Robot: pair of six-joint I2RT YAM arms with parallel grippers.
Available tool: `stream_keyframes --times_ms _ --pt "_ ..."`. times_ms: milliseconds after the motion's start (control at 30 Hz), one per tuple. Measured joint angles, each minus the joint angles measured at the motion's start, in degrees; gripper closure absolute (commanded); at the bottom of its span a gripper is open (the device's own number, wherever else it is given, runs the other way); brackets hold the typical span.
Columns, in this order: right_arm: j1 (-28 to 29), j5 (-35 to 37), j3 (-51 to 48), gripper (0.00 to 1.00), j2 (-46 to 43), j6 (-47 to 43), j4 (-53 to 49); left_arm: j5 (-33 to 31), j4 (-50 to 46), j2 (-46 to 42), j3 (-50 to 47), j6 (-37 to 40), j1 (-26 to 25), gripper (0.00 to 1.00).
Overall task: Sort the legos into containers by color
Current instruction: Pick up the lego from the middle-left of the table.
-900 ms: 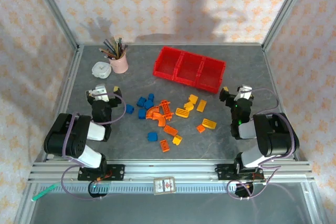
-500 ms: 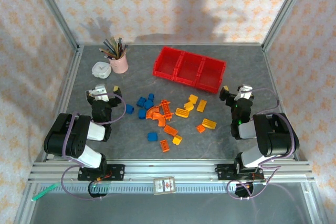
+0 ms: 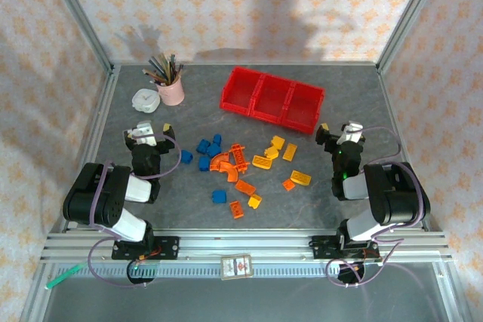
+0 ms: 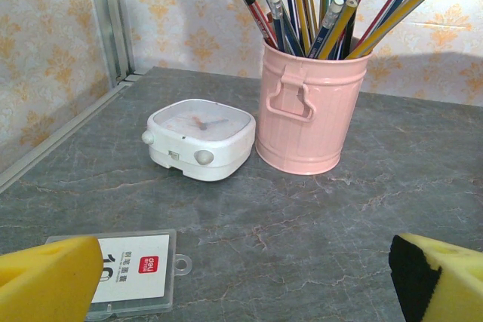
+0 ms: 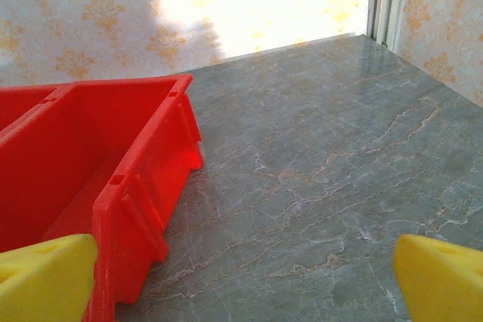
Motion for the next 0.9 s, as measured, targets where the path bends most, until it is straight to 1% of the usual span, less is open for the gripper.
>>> stream_keyframes --times_ms 367,500,600,733,800,900 --pt "0.0 -0.04 0.0 0.0 0.0 0.0 0.09 -0.07 0.0 -0.02 0.0 0.0 0.0 0.0" --pt "0.0 -0.04 0.09 0.0 -1.03 0.0 -1.27 -0.26 -1.42 -2.69 0.0 -0.02 0.0 0.0" --pt "0.0 -0.02 0.72 0.0 -4.72 0.02 -5.05 -0.28 -4.24 -7.26 0.55 -0.04 0.0 0.0" --pt "0.0 -0.04 4.13 0.0 -11.13 1.01 -12.17 -0.74 -9.88 -13.86 2.16 -1.22 0.0 0.0" --pt "0.0 -0.04 5.88 0.0 -14.25 2.58 -16.17 -1.42 -12.9 -16.9 2.71 -2.73 0.0 0.0" --pt "0.0 0.28 8.09 0.0 -19.26 7.8 -23.06 -2.01 -17.42 -21.27 3.45 -6.49 0.0 0.0"
